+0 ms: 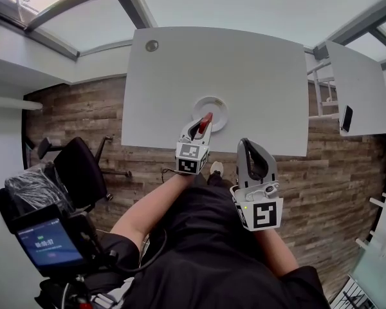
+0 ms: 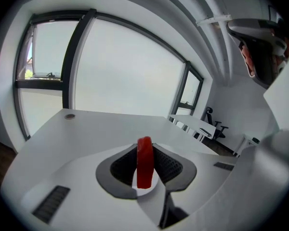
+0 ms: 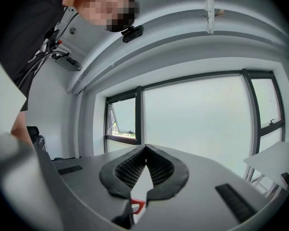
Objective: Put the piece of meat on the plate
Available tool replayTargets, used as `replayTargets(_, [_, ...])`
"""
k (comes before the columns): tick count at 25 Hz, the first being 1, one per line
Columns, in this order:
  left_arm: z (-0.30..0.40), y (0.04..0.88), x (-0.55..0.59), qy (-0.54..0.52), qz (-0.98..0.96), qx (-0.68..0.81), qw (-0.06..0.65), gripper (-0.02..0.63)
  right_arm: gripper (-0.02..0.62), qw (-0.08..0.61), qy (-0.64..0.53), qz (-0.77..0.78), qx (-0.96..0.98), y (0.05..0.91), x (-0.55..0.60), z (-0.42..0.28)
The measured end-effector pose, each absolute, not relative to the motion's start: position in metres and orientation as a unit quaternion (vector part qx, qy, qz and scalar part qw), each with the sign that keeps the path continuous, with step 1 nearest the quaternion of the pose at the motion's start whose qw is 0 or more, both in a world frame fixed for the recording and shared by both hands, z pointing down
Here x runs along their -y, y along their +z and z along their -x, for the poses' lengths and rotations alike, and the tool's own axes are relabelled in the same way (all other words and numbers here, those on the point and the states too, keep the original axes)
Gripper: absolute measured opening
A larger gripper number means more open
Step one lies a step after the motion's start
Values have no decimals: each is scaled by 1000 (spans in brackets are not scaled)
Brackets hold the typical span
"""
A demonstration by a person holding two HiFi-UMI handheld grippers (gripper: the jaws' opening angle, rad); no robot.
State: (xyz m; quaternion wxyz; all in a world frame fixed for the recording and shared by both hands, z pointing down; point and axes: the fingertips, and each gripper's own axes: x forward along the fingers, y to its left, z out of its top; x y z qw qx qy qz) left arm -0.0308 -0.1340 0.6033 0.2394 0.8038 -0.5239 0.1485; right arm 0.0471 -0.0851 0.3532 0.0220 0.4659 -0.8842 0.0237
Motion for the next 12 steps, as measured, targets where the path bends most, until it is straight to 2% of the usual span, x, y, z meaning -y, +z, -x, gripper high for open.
replayTargets(12, [30,633,141,178,-804,511,247,97,5,34,32,-474,879,360,87,-48])
